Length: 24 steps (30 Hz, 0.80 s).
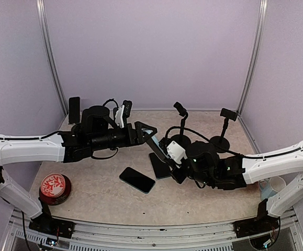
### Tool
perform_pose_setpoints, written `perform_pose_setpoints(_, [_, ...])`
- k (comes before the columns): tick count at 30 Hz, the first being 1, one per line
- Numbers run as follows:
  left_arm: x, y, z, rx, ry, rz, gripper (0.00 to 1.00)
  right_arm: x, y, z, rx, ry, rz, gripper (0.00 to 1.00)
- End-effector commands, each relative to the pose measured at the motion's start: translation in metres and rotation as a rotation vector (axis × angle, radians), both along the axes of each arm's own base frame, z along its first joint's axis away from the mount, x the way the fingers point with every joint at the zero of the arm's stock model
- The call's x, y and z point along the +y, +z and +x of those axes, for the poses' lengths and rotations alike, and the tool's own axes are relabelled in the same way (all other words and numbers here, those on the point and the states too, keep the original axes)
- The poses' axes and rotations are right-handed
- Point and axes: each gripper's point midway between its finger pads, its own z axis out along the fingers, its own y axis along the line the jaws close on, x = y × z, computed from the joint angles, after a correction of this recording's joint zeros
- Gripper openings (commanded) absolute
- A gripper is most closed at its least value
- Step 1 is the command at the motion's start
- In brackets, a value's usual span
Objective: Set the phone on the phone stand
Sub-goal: Pass from the right arm to the left
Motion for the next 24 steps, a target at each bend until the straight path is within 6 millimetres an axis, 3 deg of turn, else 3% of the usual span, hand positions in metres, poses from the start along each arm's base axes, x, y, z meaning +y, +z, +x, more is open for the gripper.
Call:
perform_pose_setpoints(1, [-0.003, -0.002, -0.003, -0.013, -0.021, 0.006, 0.63, 0.015, 0.029, 0.0, -0.035, 0.016, 0.077, 0.2])
perform_pose_setpoints(6, [0.008, 0.003, 0.007, -0.039, 0.028, 0.036, 0.63, 0.013, 0.027, 0.0, -0.026, 0.009, 0.067, 0.73])
perform_pose_setpoints(10, [0.026, 0.008, 0.023, -0.063, 0.096, 0.089, 0.63, 0.007, 0.025, -0.001, -0.023, -0.003, 0.067, 0.98])
perform_pose_setpoints(17, [0.06, 0.019, 0.052, -0.11, 0.224, 0.162, 0.63, -0.006, 0.02, -0.002, -0.017, -0.03, 0.071, 1.0])
perform_pose_setpoints(24, [0.089, 0.015, 0.084, -0.119, 0.348, 0.275, 0.63, -0.016, 0.013, -0.002, -0.009, -0.059, 0.063, 1.0])
